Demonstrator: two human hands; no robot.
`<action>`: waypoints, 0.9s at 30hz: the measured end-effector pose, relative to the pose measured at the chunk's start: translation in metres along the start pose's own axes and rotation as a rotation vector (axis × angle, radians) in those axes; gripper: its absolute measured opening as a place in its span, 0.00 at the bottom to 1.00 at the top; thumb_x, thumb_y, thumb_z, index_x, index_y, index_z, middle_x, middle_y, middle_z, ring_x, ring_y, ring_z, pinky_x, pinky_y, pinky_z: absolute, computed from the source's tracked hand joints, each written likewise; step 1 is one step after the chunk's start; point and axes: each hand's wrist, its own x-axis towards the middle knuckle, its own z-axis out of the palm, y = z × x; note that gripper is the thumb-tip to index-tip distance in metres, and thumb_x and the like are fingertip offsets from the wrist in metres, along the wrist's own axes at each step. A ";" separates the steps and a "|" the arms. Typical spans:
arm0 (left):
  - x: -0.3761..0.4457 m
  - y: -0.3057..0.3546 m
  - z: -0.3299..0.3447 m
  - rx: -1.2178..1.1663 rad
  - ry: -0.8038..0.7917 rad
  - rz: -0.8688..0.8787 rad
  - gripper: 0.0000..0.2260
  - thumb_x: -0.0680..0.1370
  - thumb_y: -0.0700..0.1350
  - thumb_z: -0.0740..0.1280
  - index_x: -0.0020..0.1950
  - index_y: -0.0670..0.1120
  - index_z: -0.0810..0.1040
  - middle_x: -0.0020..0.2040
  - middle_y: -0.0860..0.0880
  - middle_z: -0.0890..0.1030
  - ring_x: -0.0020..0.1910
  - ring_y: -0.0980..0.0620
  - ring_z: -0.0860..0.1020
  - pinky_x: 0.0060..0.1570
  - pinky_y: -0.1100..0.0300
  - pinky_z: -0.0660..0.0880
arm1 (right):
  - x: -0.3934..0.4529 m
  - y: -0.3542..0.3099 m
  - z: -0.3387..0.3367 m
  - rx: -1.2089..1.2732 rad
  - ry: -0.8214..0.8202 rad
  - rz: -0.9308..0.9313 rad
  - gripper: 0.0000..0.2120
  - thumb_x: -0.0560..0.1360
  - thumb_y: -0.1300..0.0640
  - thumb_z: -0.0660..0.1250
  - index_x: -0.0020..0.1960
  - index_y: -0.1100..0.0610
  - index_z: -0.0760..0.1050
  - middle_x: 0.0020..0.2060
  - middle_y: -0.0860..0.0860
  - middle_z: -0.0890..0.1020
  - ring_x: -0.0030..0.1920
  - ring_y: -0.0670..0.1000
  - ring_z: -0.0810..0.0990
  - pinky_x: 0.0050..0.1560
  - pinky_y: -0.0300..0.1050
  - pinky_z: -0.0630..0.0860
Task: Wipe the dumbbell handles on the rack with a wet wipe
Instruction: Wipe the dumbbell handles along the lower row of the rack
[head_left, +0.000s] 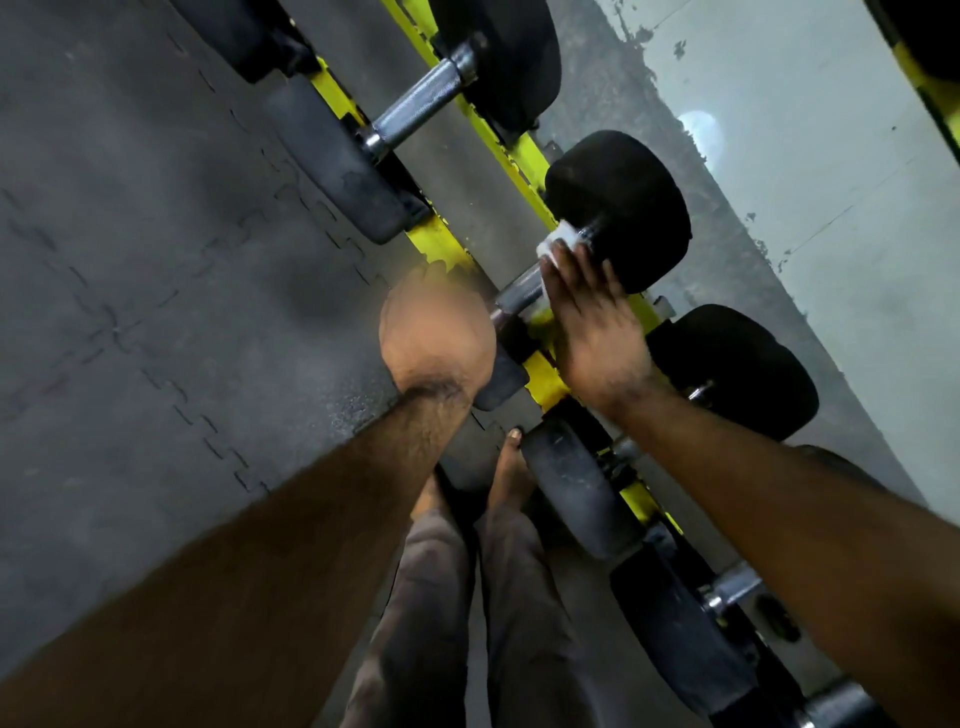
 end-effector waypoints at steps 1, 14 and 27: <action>0.000 0.000 0.000 0.001 0.001 0.004 0.21 0.76 0.50 0.54 0.59 0.41 0.80 0.55 0.44 0.82 0.56 0.44 0.79 0.59 0.47 0.74 | -0.003 -0.009 0.003 0.041 0.009 -0.046 0.34 0.74 0.61 0.59 0.79 0.63 0.56 0.79 0.59 0.58 0.80 0.60 0.54 0.78 0.60 0.55; 0.000 0.000 0.001 0.012 0.002 0.000 0.23 0.76 0.51 0.53 0.60 0.42 0.80 0.54 0.44 0.82 0.55 0.44 0.79 0.58 0.47 0.75 | -0.004 -0.007 0.004 0.084 -0.013 0.055 0.41 0.72 0.54 0.62 0.80 0.64 0.51 0.80 0.59 0.52 0.80 0.59 0.48 0.78 0.55 0.54; 0.000 0.000 0.000 -0.011 0.033 0.000 0.22 0.75 0.50 0.55 0.60 0.42 0.80 0.54 0.45 0.83 0.55 0.45 0.79 0.58 0.48 0.76 | -0.008 -0.002 0.021 0.090 0.066 -0.080 0.36 0.75 0.62 0.62 0.80 0.62 0.53 0.80 0.58 0.54 0.80 0.60 0.51 0.77 0.59 0.56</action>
